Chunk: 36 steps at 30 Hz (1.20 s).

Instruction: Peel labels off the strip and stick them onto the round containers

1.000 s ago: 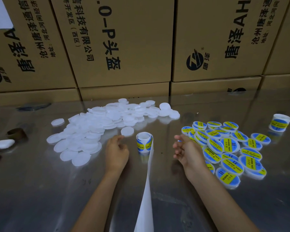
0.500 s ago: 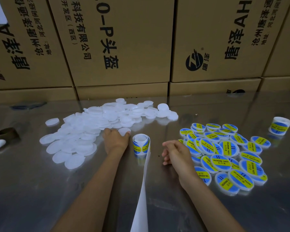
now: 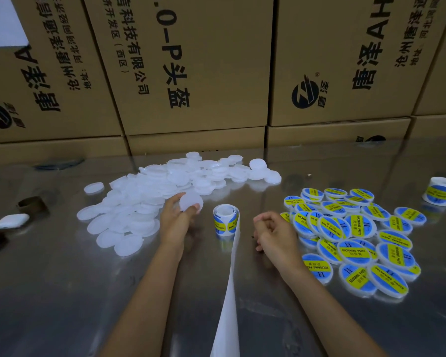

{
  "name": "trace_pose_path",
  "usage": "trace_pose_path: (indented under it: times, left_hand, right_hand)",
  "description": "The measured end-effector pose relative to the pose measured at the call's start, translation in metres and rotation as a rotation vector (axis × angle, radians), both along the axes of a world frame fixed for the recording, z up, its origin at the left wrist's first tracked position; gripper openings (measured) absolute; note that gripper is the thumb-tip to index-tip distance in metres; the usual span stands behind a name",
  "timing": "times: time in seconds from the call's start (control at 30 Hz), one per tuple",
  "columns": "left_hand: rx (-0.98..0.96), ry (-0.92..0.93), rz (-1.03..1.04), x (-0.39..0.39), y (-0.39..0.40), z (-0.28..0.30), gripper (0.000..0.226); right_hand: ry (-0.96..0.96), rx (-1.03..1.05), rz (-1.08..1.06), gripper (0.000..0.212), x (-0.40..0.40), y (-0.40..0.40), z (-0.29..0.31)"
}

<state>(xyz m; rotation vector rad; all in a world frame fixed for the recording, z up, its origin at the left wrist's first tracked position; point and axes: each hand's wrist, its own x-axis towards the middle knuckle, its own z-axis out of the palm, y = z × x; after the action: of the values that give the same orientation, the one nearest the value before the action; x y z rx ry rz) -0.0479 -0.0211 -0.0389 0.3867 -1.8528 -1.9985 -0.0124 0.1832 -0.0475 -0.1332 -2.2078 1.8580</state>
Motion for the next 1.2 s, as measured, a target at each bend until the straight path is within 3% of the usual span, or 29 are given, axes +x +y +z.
trace_pose_path:
  times: [0.07, 0.2, 0.3, 0.6, 0.87, 1.2]
  left_hand:
    - [0.155, -0.006, -0.067, 0.016, 0.002, 0.001, 0.042]
    - [0.422, -0.040, -0.429, 0.044, 0.004, 0.007, 0.029]
    - [0.360, -0.056, -0.490, 0.048, 0.007, 0.011, 0.031]
    - [0.338, 0.013, -0.350, 0.038, 0.015, 0.001, 0.027]
    - [0.230, -0.006, -0.332, 0.039, 0.022, 0.005, 0.032]
    - [0.094, -0.048, -0.335, 0.039, 0.029, 0.003, 0.028]
  right_hand:
    - [0.030, 0.035, -0.001, 0.013, -0.001, -0.002, -0.001]
    - [0.167, 0.130, 0.031, 0.025, -0.001, -0.005, -0.004]
    - [0.165, 0.105, 0.128, 0.032, -0.001, -0.005, -0.005]
    - [-0.123, 0.091, 0.233, 0.044, -0.019, -0.011, -0.001]
    - [0.023, 0.247, 0.138, 0.020, -0.016, -0.018, -0.007]
    - [0.060, 0.257, 0.096, 0.026, -0.006, -0.021, -0.005]
